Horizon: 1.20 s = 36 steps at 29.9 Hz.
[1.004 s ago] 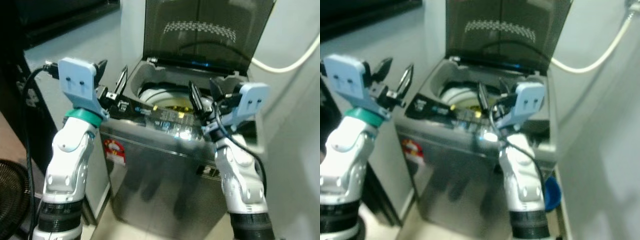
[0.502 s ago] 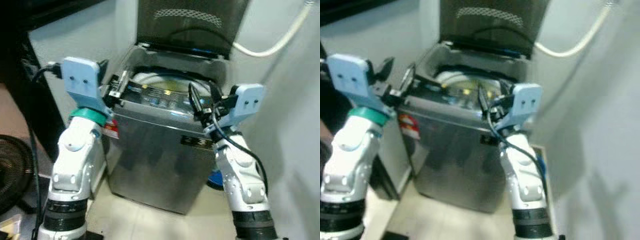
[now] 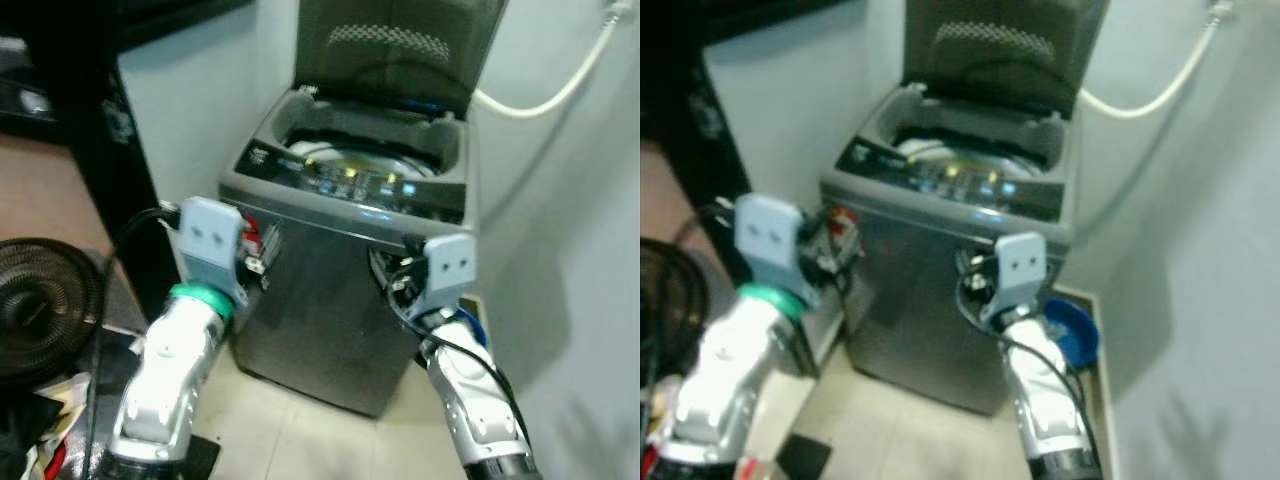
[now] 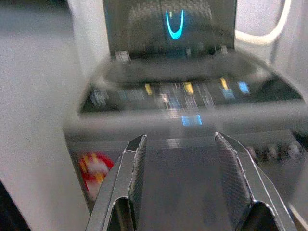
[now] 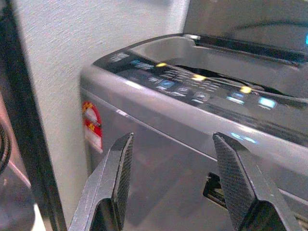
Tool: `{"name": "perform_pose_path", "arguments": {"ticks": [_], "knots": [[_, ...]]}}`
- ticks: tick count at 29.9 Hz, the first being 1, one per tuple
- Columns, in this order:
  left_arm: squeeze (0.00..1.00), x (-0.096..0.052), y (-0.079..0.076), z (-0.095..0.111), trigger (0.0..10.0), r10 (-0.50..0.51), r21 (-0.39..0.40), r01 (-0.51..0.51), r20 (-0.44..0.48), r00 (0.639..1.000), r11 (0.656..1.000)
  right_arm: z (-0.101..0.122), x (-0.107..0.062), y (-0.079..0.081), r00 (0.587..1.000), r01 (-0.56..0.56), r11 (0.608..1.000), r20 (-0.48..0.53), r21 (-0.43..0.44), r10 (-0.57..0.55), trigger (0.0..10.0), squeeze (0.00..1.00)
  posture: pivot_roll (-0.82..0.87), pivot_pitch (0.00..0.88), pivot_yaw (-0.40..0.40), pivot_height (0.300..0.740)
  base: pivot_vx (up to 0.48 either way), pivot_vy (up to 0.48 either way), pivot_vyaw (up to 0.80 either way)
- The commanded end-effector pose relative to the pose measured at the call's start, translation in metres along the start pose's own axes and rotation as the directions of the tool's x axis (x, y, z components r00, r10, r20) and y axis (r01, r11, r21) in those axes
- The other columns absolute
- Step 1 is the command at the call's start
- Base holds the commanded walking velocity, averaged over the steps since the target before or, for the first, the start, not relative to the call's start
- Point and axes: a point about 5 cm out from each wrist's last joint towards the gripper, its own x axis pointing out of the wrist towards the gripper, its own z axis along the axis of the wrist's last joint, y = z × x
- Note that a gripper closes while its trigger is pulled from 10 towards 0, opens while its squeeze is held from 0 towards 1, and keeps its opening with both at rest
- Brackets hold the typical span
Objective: Clothes washing
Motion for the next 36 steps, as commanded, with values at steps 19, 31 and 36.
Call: {"name": "perform_pose_path", "arguments": {"ticks": [19,31,36], "knots": [[0.00,-0.062,0.000,-0.120,10.0,0.094,0.089,-0.060,-0.440,0.893,0.994,-0.110,-0.075,-0.012,0.910,0.104,0.994,-0.405,0.018,-0.088,10.0,0.00,0.01,0.000,-0.028,0.740,0.000,0.000,0.73],[0.00,-0.050,0.003,-0.112,10.0,0.102,0.119,-0.061,-0.379,0.920,0.991,-0.110,-0.070,-0.012,0.925,0.110,0.994,-0.369,0.018,-0.096,10.0,0.00,-0.01,0.000,-0.015,0.740,0.000,0.000,0.73],[0.00,-0.049,0.003,-0.112,10.0,0.105,0.126,-0.062,-0.367,0.924,0.990,-0.110,-0.070,-0.012,0.927,0.107,0.994,-0.363,0.018,-0.093,10.0,0.00,0.00,0.000,-0.017,0.740,0.000,0.000,0.73]]}}
